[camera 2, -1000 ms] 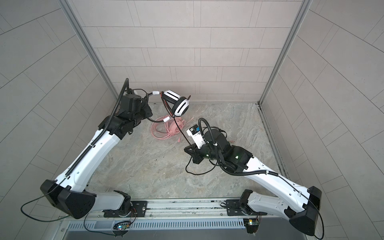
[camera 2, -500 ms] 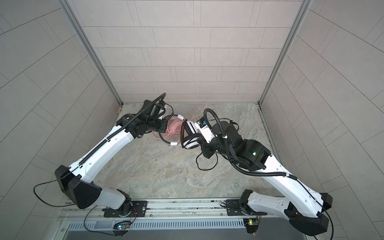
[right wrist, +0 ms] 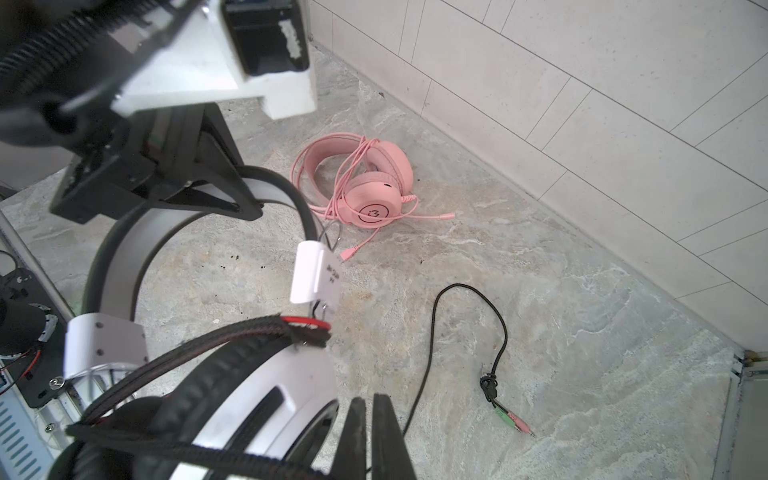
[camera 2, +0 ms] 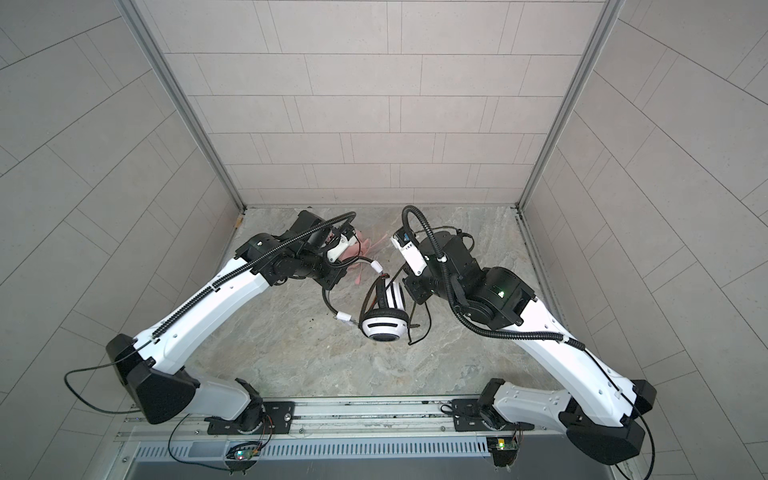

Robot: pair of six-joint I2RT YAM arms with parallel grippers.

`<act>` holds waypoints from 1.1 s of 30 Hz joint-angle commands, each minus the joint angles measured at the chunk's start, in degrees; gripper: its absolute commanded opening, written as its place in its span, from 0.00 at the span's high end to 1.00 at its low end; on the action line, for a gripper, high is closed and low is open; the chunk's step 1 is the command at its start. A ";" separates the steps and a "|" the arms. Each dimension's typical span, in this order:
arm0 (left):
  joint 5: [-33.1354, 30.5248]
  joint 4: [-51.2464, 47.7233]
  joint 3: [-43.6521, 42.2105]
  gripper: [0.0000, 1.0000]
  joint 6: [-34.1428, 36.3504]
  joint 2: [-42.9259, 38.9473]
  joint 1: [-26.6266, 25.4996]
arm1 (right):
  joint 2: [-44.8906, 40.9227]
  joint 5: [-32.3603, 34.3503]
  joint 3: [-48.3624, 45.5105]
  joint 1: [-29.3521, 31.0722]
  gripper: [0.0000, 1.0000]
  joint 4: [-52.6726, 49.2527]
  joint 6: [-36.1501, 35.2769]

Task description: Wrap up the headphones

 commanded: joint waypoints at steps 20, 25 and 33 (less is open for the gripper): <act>13.12 2.95 -5.15 1.00 6.58 -17.61 -0.80 | -4.22 -3.20 -11.56 -20.66 0.88 5.27 10.38; 16.36 3.50 -5.97 1.00 5.33 -17.16 -0.77 | -4.16 -4.90 -10.71 -21.46 0.88 5.95 10.27; 26.47 6.10 -3.92 1.00 1.07 -15.31 -0.72 | -0.99 -9.43 -14.62 -21.47 0.90 13.54 13.01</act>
